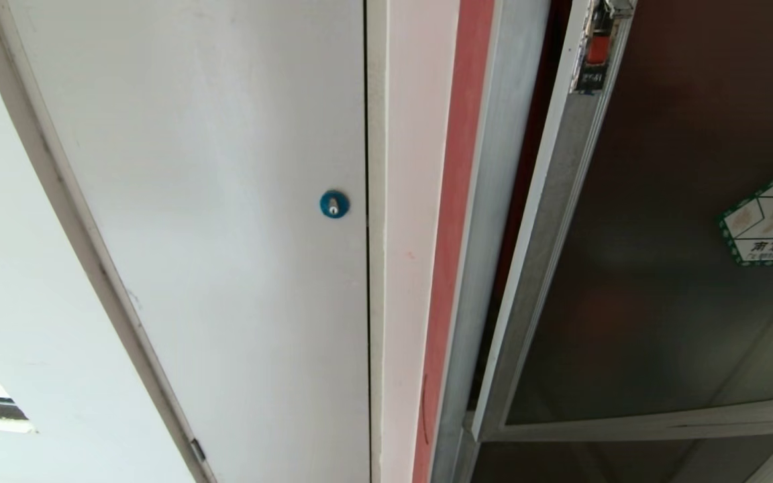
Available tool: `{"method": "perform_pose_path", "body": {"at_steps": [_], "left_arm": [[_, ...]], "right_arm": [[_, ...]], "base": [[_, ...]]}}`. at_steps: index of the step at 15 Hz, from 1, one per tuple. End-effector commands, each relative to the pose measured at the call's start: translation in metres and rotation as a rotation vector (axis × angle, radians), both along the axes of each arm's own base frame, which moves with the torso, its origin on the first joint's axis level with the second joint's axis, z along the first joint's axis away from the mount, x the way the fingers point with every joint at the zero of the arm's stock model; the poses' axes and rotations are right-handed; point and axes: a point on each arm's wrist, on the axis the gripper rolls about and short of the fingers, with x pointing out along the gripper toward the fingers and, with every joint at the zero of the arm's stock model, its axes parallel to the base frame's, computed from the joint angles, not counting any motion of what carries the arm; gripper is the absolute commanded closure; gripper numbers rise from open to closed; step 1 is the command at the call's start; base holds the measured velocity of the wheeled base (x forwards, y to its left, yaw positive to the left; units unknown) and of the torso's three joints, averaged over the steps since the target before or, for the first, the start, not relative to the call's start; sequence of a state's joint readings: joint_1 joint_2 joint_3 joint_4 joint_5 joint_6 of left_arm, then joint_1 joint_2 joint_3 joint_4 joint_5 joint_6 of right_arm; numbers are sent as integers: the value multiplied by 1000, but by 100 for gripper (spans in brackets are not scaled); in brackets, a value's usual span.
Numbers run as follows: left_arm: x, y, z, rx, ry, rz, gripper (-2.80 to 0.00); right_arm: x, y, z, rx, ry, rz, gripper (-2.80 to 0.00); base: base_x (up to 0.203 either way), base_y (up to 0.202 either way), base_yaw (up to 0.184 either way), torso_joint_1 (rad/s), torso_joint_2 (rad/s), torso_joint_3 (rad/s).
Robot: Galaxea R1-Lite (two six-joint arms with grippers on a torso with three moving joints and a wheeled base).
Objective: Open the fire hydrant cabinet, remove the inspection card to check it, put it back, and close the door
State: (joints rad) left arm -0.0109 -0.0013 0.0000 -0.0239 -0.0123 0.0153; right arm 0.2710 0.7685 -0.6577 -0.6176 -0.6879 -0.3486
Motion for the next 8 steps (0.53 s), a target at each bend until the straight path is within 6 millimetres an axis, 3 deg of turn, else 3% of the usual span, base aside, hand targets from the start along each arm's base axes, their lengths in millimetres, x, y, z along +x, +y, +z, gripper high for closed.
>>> {"method": "perform_pose_path", "body": {"at_steps": [1,4,8], "left_arm": [[1,0,-4,0,14,0,0],[1,0,-4,0,14,0,0],[1,0,-4,0,14,0,0]], "right_arm": [[-53,-14,-1,9,-58,-206,0],[-93,-14,-25,1,-41,-244,0],[-109,-13,-84,-35,38,-166,0]], "base": [[0,0,0,0,0,0],[0,0,0,0,0,0],[0,0,0,0,0,0]]}}
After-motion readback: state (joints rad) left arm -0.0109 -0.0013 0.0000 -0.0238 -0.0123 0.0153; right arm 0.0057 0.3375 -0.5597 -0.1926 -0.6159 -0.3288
